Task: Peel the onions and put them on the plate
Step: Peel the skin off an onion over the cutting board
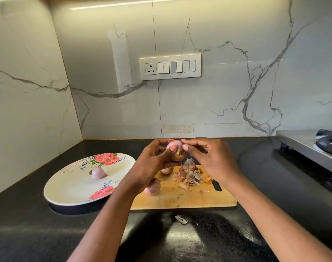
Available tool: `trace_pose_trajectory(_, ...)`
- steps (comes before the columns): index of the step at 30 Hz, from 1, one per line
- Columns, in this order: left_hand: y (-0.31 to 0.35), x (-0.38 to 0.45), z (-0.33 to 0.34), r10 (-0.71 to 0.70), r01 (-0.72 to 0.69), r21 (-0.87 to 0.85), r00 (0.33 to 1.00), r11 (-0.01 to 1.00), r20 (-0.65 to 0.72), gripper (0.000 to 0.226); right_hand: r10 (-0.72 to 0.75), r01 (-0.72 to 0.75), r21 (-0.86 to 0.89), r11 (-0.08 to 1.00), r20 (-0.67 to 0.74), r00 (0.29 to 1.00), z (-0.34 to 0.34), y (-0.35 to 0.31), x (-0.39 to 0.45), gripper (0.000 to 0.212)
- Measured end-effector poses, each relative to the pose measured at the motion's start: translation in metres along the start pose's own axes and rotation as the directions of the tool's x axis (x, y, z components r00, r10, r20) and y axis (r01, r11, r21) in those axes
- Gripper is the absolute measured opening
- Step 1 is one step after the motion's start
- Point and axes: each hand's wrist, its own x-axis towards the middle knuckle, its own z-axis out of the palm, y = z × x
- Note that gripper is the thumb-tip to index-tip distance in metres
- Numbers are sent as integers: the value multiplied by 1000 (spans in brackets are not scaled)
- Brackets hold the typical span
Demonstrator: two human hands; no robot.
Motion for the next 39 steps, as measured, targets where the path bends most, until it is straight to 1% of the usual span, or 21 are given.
trace_pose_trajectory(8, 1, 0, 0, 16, -16, 36, 1000, 999, 2, 49, 18, -18, -2, 1000, 4, 1000, -1, 2, 1, 18)
trace_pose_trajectory(13, 2, -1, 0, 14, -14, 6, 1000, 1000, 1, 48, 8, -8, 10, 1000, -2, 1000, -1, 2, 0, 19)
trace_pose_trajectory(18, 1, -1, 0, 0, 1, -24, 1000, 1000, 9, 45, -27, 27, -18, 999, -18, 999, 0, 2, -1, 17)
trace_pose_trajectory(22, 0, -1, 0, -10, 10, -35, 1000, 999, 22, 42, -38, 35, -47, 998, -59, 998, 1, 6, 0, 14)
trace_pose_trajectory(25, -1, 0, 0, -20, 21, -51, 1000, 998, 16, 40, -16, 14, -24, 1000, -67, 998, 1, 6, 1, 12)
trace_pose_trajectory(27, -1, 1, 0, -24, 26, -48, 999, 999, 23, 34, 3, -3, 0, 1000, -86, 996, 2, 5, 2, 9)
trace_pose_trajectory(32, 2, 0, 0, -6, 4, 50, 1000, 999, 30, 30, 95, -95, 9, 995, -144, 985, -4, 9, 6, 6)
trace_pose_trajectory(34, 3, 0, -1, 8, -9, 48, 1000, 999, 30, 32, 135, -139, -14, 990, -155, 979, -8, 14, 6, 7)
trace_pose_trajectory(36, 5, -1, -2, 25, -25, -1, 1000, 1000, 18, 37, 191, -198, -40, 979, -127, 973, -13, 19, 6, 8)
trace_pose_trajectory(37, 5, -1, -3, 35, -35, -31, 999, 999, 7, 39, 215, -222, -74, 972, -84, 973, -15, 20, 6, 10)
trace_pose_trajectory(39, 5, -1, -4, 43, -44, -87, 999, 995, -18, 37, 245, -231, -192, 954, 54, 968, -15, 23, 4, 13)
